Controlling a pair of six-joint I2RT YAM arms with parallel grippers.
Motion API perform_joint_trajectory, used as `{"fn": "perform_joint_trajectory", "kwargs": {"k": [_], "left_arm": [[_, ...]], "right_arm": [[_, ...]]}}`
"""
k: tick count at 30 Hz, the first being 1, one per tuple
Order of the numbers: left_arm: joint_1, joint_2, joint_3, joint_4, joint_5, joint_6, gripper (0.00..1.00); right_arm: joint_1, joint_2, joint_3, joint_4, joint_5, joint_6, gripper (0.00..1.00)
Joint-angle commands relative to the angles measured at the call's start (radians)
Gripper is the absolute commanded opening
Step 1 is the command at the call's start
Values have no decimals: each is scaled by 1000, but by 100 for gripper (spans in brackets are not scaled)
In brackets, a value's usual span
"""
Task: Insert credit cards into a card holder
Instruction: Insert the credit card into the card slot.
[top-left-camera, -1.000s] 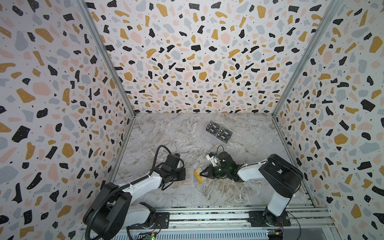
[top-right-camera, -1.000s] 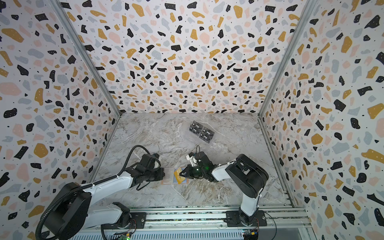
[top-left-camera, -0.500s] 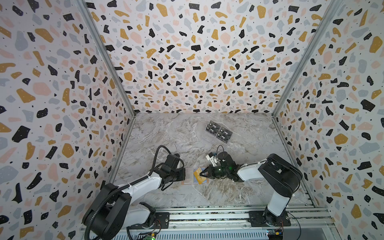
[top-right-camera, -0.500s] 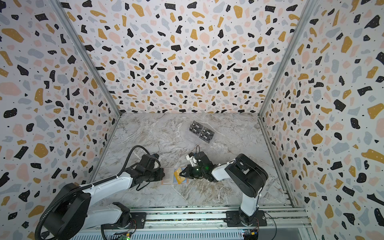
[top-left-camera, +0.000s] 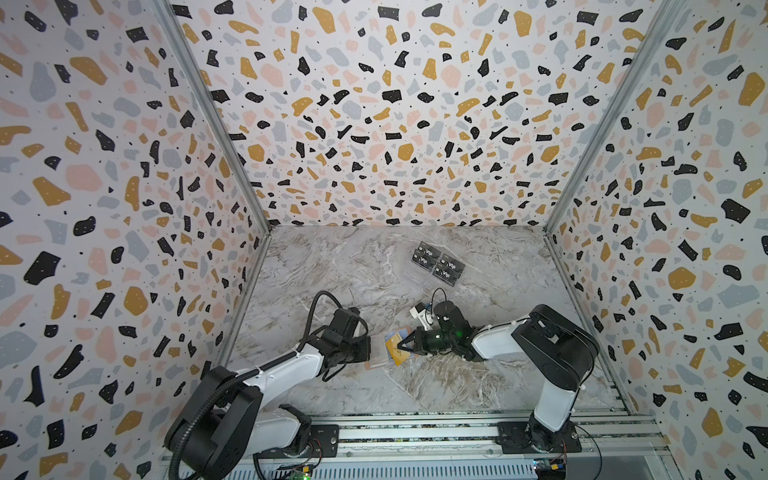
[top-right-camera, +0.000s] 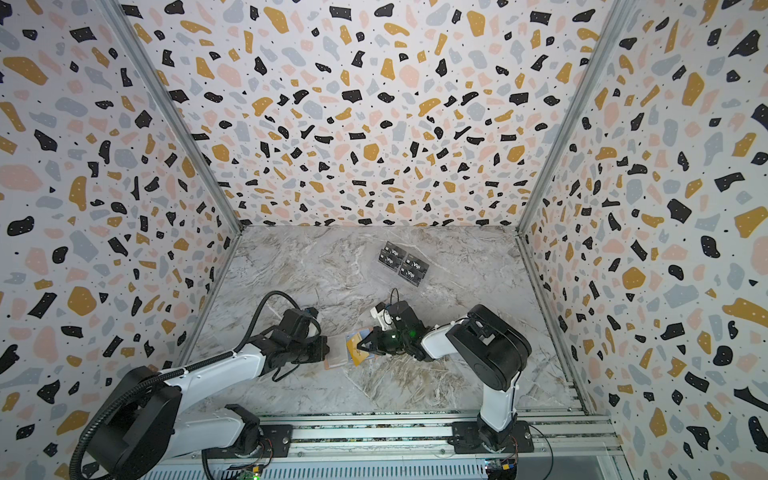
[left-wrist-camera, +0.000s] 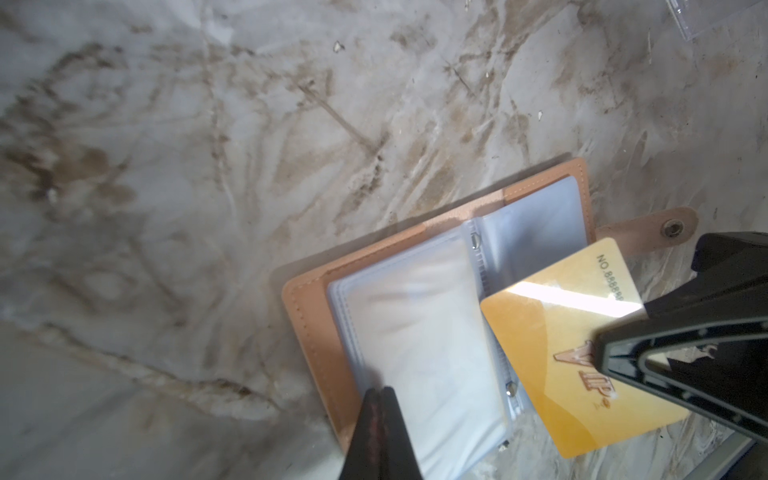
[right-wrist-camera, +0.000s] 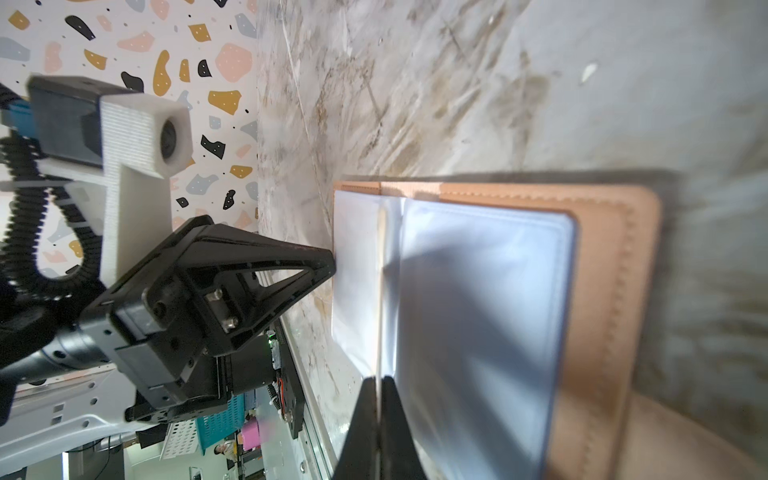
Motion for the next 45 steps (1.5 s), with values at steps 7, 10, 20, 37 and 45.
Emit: {"fn": "perform_joint_trajectory", "kwargs": {"k": [7, 10, 20, 37, 45], "left_arm": [[-3, 29, -15, -20, -17, -3, 0], [-3, 43, -6, -21, -20, 3, 0], [-3, 39, 2, -31, -35, 8, 0], [-3, 40, 8, -47, -35, 16, 0], [-3, 33, 7, -49, -37, 9, 0]], "right_arm": [[-2, -29, 0, 6, -37, -45, 0], [-10, -36, -8, 5, -39, -48, 0], [-13, -50, 12, -30, -51, -78, 0], [-19, -79, 5, -90, -39, -108, 0], [-24, -50, 11, -76, -57, -110, 0]]}}
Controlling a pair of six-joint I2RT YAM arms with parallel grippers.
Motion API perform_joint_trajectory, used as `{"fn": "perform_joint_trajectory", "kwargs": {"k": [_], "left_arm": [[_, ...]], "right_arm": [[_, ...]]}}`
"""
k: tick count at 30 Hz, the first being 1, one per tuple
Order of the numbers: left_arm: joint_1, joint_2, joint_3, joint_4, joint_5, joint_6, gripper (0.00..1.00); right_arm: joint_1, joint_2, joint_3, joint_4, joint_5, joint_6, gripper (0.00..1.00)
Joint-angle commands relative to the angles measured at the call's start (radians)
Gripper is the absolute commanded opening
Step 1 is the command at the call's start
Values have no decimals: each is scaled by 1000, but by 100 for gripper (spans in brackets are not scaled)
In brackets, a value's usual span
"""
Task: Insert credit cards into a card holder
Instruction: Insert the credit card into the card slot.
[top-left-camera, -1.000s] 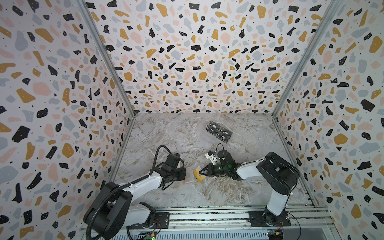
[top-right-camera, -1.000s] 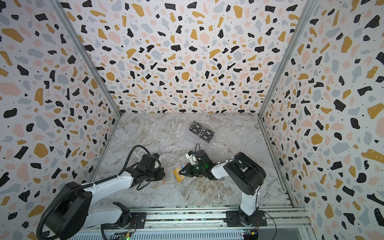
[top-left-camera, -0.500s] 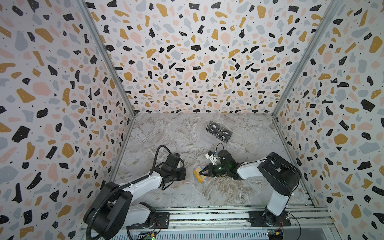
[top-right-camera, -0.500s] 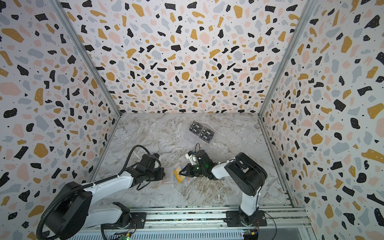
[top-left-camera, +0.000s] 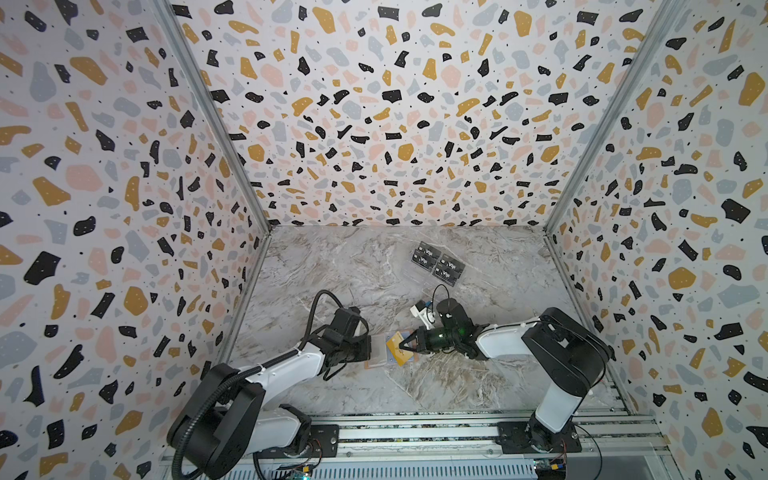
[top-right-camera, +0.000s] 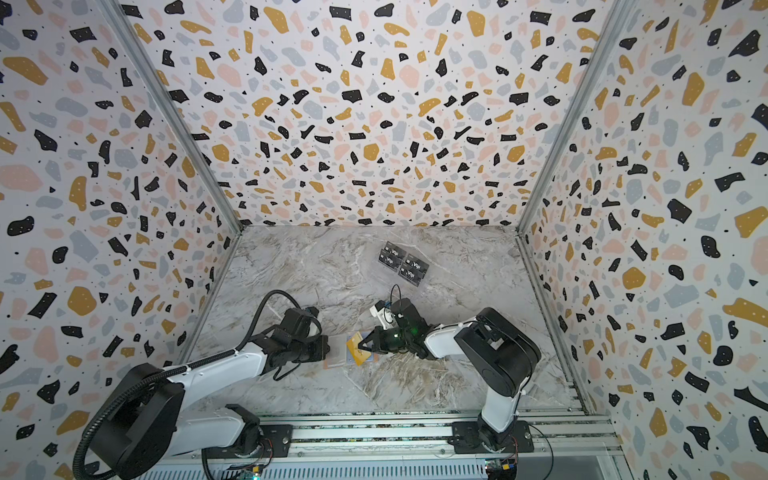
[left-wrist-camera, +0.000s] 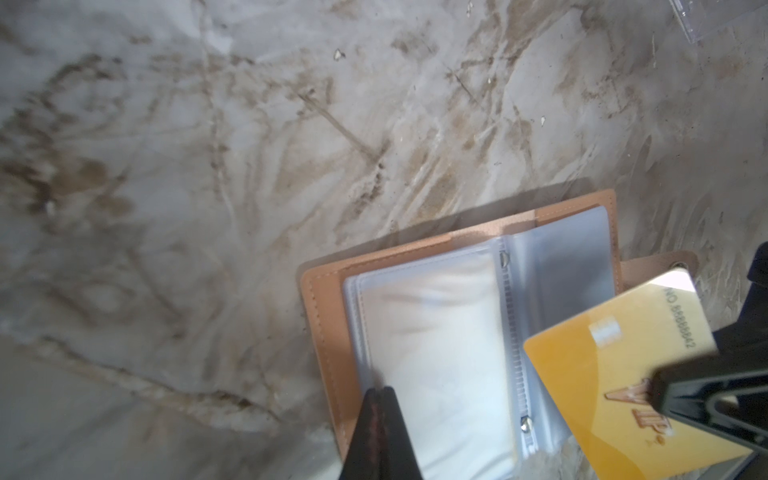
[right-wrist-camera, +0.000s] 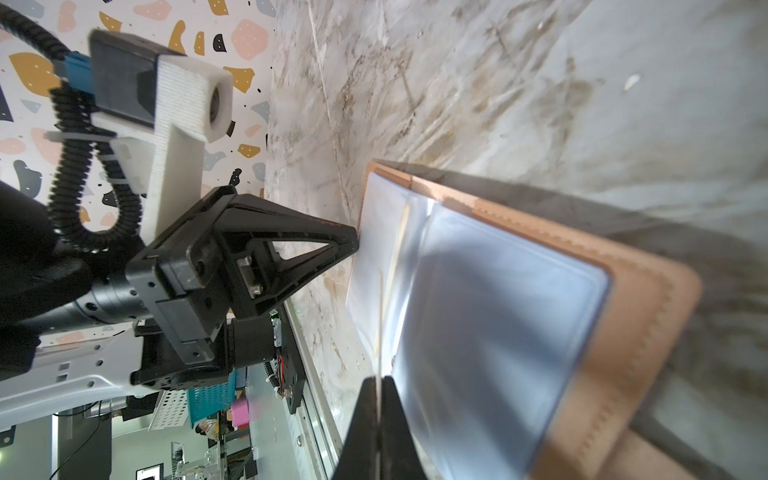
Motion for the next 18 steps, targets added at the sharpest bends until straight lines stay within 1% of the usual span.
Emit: {"fn": "perform_joint_trajectory", "kwargs": {"k": [1, 18], "left_arm": [[-3, 11, 0, -58, -20, 3, 0], [-3, 12, -7, -55, -16, -1, 0]], "right_arm": [[-4, 11, 13, -2, -19, -21, 0], [-5, 45, 40, 4, -52, -39, 0]]}}
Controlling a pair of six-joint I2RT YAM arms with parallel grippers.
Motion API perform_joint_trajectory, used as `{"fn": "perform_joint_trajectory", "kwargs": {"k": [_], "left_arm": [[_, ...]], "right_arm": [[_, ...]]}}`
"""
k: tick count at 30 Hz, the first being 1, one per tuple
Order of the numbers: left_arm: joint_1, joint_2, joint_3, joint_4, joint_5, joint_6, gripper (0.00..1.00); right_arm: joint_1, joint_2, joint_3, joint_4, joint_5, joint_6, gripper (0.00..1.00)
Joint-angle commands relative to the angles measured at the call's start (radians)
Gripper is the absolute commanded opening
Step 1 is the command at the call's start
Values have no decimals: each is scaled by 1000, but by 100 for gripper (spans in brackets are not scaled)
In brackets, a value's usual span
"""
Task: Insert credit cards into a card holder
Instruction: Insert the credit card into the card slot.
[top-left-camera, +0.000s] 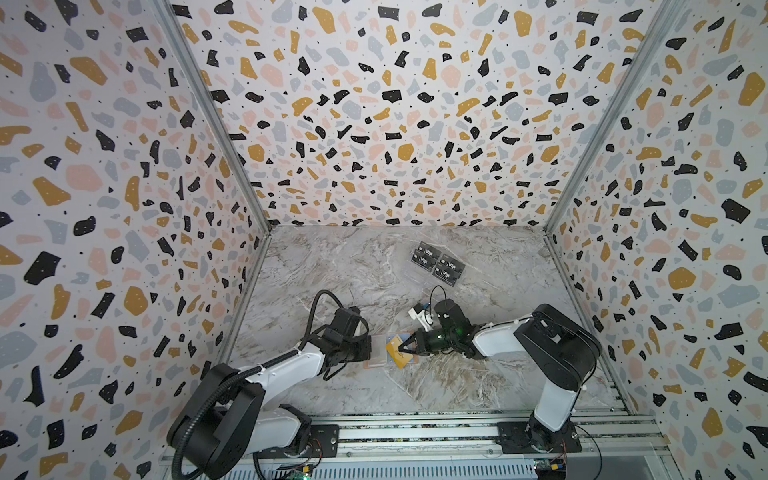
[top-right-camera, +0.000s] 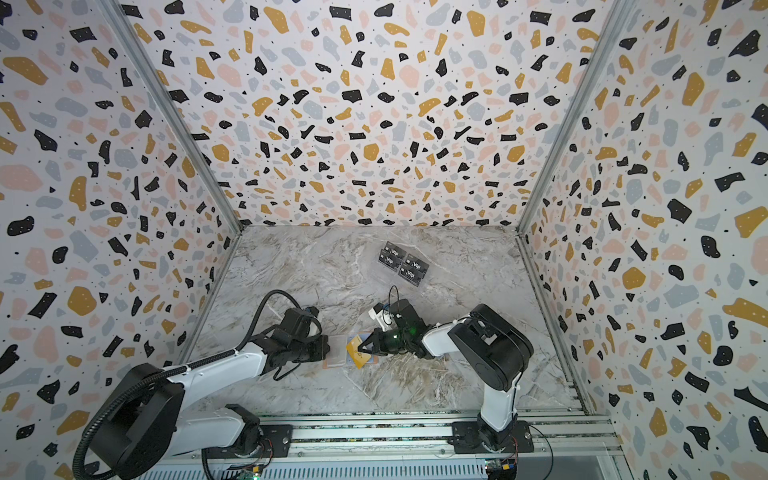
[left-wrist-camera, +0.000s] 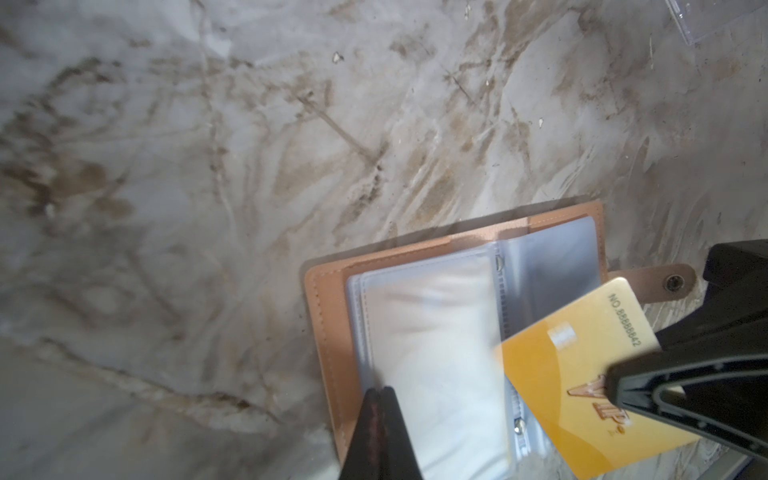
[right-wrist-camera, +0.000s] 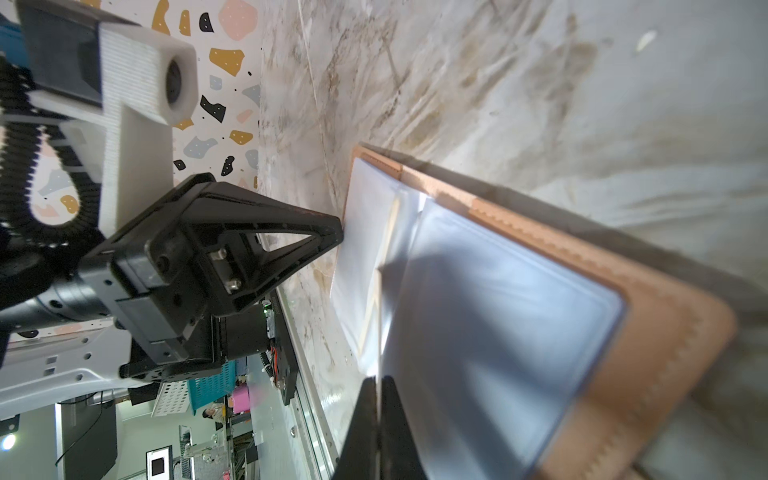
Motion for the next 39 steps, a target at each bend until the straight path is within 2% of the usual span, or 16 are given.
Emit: {"fn": "perform_joint_trajectory", "kwargs": {"k": [1, 17, 39], "left_arm": [[-3, 10, -9, -56, -17, -2, 0], [-4, 2, -2, -70, -14, 1, 0], [-3, -24, -38, -47, -7, -16, 0]], "right_arm": [[-3, -5, 23, 3, -17, -20, 0], [-8, 41, 65, 11, -38, -21, 0], [-8, 63, 92, 3, 5, 0, 0]]}}
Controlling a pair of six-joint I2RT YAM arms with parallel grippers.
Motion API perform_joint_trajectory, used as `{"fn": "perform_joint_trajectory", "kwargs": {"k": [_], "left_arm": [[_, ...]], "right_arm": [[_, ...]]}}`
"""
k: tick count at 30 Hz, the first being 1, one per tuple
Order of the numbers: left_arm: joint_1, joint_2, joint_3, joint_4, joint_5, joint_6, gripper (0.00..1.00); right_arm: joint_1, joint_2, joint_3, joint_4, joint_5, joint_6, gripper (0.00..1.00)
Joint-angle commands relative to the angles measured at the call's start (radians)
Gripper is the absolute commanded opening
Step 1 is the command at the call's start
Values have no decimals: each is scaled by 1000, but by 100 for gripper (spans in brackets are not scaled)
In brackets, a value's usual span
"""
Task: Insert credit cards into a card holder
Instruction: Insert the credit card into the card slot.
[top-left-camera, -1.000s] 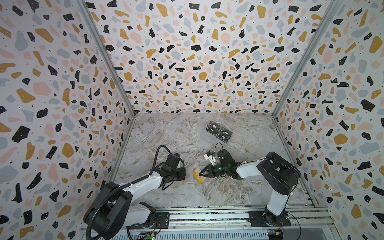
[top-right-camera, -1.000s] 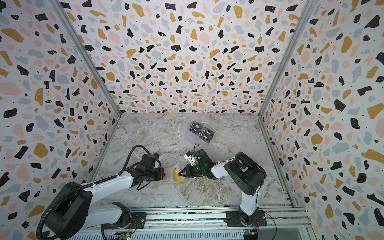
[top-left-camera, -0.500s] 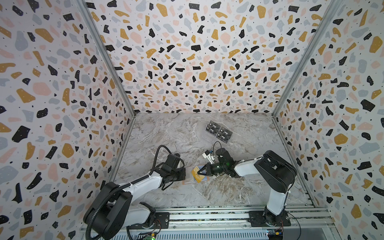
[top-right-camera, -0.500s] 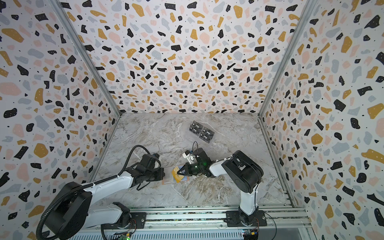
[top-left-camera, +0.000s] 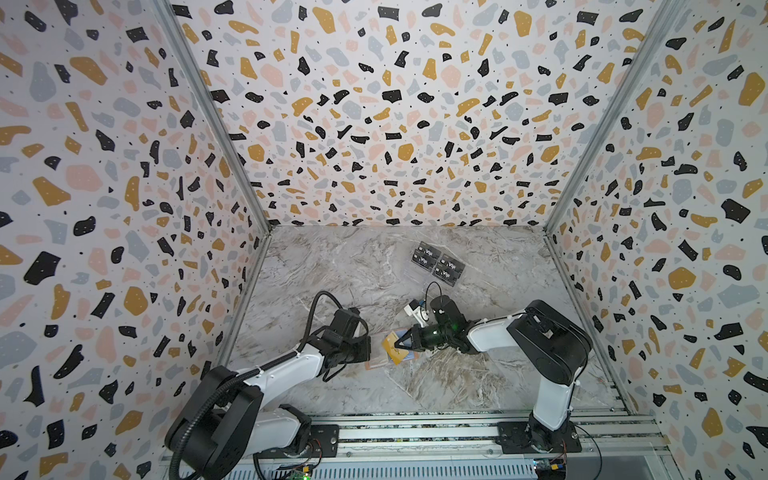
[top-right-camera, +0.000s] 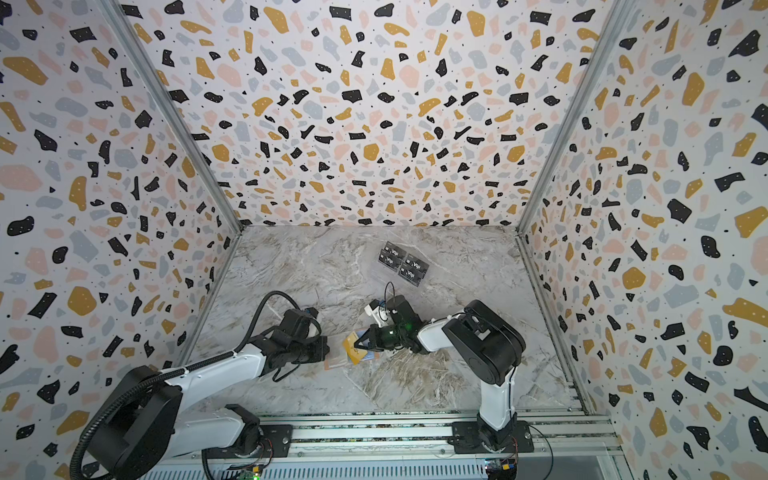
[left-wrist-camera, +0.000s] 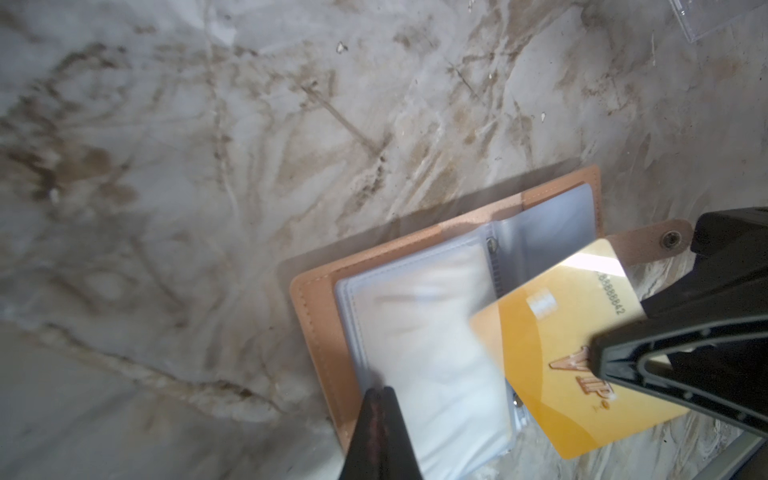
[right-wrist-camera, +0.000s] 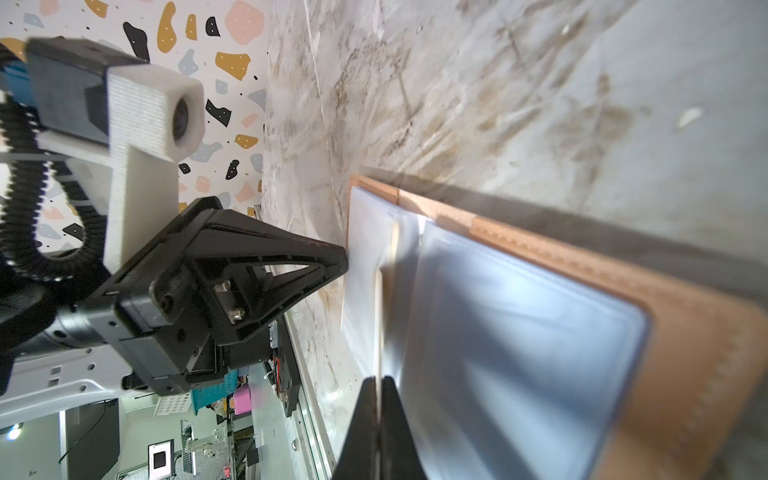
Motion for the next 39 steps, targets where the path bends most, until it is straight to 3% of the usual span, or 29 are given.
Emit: {"fn": "perform_joint_trajectory", "kwargs": {"k": [1, 21, 39], "left_arm": [[-3, -7, -28, -43, -5, -6, 0], [-3, -7, -12, -45, 2, 14, 0], [-3, 28, 21, -45, -2, 54, 0]], "right_arm": [[-3, 11, 22, 15, 16, 8, 0], [8, 54, 71, 27, -20, 17, 0], [11, 80, 113, -53, -49, -79, 0]]}}
